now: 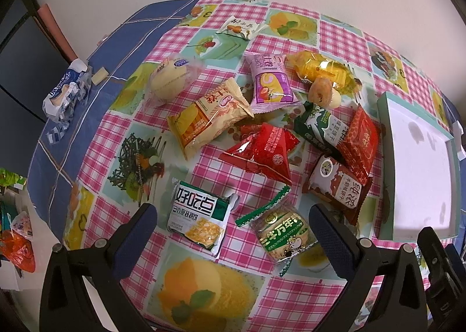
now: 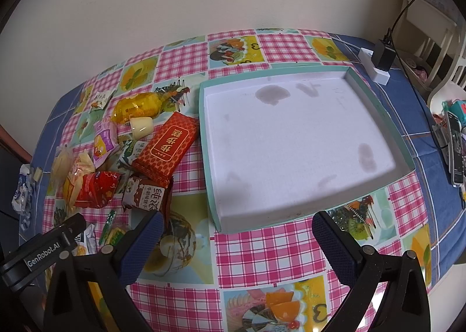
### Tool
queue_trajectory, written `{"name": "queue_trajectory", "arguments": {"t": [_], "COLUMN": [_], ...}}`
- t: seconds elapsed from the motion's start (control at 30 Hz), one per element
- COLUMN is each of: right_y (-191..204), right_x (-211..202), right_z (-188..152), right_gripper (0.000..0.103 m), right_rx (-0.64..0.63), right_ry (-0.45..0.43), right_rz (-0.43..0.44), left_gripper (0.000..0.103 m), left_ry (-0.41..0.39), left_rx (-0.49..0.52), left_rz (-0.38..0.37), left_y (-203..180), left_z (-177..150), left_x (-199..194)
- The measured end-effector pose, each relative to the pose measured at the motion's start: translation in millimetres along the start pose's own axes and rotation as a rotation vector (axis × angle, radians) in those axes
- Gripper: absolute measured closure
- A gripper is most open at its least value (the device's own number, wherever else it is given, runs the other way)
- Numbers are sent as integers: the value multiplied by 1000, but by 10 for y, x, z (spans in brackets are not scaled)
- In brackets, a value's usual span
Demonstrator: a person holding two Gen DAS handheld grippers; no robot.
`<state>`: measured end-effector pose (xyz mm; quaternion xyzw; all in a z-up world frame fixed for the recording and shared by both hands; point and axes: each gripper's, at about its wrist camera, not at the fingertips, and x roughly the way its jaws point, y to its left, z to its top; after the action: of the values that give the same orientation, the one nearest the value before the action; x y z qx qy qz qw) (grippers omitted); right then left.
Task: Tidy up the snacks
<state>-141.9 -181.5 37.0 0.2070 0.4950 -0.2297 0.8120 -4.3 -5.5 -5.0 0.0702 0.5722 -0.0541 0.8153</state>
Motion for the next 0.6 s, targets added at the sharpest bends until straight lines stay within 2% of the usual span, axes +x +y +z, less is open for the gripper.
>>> {"name": "queue_trajectory", "arguments": {"t": [0.6], "right_y": [12], "right_x": [6], "right_z": [2], "right_gripper": [0], "right_rx": [-2], "right_ry": [3], "right_rz": [-1], "left_gripper": [0], "left_ry": [3], "left_rx": [-1], "left_rz": [-15], "left_y": [-6], "left_z": [20], "left_x": [2]}}
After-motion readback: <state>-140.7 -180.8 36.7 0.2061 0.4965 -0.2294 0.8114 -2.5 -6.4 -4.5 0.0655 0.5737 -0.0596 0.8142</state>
